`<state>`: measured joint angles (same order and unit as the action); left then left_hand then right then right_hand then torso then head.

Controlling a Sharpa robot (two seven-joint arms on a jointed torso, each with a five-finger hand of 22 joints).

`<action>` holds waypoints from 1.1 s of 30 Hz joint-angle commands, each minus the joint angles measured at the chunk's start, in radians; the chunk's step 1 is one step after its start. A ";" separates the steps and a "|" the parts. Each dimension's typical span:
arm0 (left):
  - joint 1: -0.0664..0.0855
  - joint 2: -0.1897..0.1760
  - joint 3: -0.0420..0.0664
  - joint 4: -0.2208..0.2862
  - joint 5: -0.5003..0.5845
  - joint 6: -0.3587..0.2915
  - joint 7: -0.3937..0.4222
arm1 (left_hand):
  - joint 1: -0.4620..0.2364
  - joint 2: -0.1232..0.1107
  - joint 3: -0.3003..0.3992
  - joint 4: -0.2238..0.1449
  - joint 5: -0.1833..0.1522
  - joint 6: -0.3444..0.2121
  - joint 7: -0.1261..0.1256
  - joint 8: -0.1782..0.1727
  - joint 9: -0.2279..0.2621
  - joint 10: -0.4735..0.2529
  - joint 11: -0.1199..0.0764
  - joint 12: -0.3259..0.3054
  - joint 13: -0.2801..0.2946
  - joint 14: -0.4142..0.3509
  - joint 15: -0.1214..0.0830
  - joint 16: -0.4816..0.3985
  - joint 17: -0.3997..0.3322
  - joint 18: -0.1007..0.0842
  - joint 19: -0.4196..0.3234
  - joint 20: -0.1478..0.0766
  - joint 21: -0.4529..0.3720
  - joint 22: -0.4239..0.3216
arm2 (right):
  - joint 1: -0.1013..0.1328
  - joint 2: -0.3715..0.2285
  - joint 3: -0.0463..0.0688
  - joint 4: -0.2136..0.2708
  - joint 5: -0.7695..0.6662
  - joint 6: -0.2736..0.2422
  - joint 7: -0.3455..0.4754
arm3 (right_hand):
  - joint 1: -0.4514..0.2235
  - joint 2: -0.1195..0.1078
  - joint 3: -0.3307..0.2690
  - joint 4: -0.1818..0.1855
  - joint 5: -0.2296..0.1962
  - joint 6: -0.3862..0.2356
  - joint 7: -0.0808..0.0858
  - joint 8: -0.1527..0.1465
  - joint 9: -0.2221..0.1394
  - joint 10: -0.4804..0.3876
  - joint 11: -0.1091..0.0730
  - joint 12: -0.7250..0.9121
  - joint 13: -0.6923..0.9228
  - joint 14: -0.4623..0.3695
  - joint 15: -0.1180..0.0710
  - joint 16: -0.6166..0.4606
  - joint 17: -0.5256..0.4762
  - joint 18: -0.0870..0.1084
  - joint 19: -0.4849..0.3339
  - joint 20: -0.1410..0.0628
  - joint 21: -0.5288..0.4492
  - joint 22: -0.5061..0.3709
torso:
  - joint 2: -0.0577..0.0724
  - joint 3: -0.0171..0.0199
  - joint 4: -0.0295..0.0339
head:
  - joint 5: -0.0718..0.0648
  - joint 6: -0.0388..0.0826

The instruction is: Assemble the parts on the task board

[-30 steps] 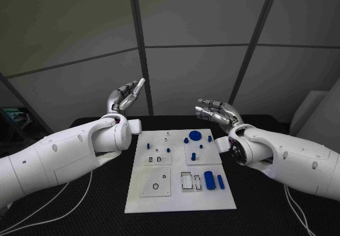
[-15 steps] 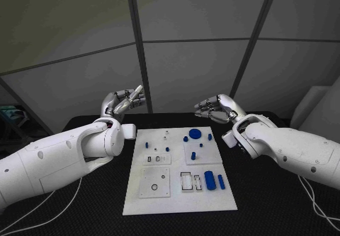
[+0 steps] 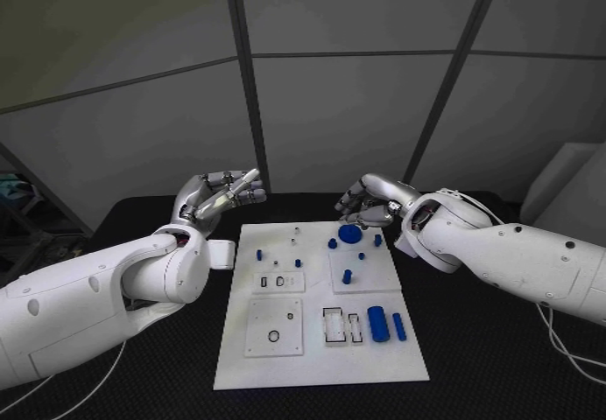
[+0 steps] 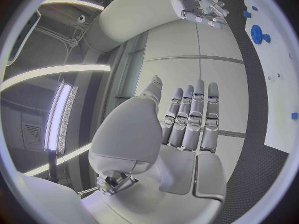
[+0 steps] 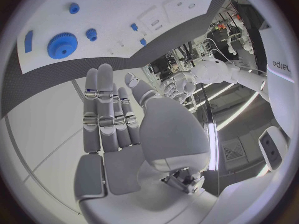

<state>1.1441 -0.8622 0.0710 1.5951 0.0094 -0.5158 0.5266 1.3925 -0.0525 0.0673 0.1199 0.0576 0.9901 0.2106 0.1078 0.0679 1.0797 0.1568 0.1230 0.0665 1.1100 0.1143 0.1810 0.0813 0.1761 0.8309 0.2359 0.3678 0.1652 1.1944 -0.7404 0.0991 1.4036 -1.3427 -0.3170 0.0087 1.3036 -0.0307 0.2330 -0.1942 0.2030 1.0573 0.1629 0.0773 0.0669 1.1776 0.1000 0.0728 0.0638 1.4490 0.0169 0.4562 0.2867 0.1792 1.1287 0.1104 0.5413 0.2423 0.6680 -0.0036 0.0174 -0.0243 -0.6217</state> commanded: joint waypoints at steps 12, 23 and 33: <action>-0.006 -0.028 0.001 0.058 -0.033 0.046 -0.006 | -0.003 0.007 -0.008 -0.008 -0.005 0.006 0.002 -0.014 -0.002 0.004 0.003 -0.013 -0.002 -0.002 0.005 -0.018 -0.002 0.008 0.009 -0.001 0.003 -0.002 | 0.008 0.036 0.001 -0.016 -0.344 0.203 -0.198 | 0.005 -0.065 0.027 0.063 0.004 -0.010 -0.018 -0.013 -0.001 -0.116 -0.001 0.003 0.002 0.052 -0.005 0.719 0.678 -0.004 0.034 -0.012 0.337 0.241 | 0.063 -0.0100 0.0218 | -0.020 0.005; -0.007 -0.037 0.001 0.074 -0.032 0.046 -0.009 | -0.008 0.008 -0.012 -0.010 -0.005 0.004 0.006 -0.020 -0.003 0.000 0.006 -0.020 -0.003 -0.004 0.007 -0.024 -0.003 0.007 0.008 0.000 0.002 -0.003 | 0.011 0.055 0.001 -0.032 -0.371 0.239 -0.212 | 0.025 -0.061 0.033 0.077 0.016 -0.022 -0.026 -0.012 0.000 -0.121 0.001 0.018 0.002 0.057 -0.001 0.814 0.787 -0.019 0.054 -0.008 0.444 0.366 | 0.080 -0.0138 0.0292 | -0.027 0.010; -0.006 -0.039 0.002 0.078 -0.032 0.045 -0.014 | -0.009 0.008 -0.013 -0.011 -0.005 0.004 0.007 -0.022 -0.003 -0.001 0.007 -0.022 -0.003 -0.004 0.007 -0.026 -0.003 0.007 0.008 0.001 0.001 -0.004 | 0.013 0.073 0.001 -0.048 -0.374 0.238 -0.214 | 0.031 -0.058 0.057 0.084 0.004 -0.027 -0.026 -0.013 0.000 -0.104 0.000 0.031 0.001 0.060 -0.001 0.855 0.835 -0.027 0.063 -0.006 0.499 0.431 | 0.083 -0.0126 0.0318 | -0.023 0.013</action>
<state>1.1362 -0.9009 0.0717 1.6703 -0.0116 -0.4829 0.5124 1.3883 -0.0484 0.0576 0.1102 0.0576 0.9936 0.2142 0.0930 0.0661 1.0815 0.1588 0.1034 0.0646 1.1064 0.1178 0.1589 0.0793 0.1759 0.8308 0.2360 0.3678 0.1627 1.2045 -0.6686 0.0991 1.3564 -1.7003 -0.0916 -0.1978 1.3227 -0.0877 0.2848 -0.1080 0.2114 1.0367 0.1372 0.0658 0.0666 1.0670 0.0993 0.1003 0.0652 1.4653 0.0070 1.3075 1.1206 0.1626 1.1871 0.1054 1.0379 0.6711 0.7493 -0.0163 0.0472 -0.0478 -0.6096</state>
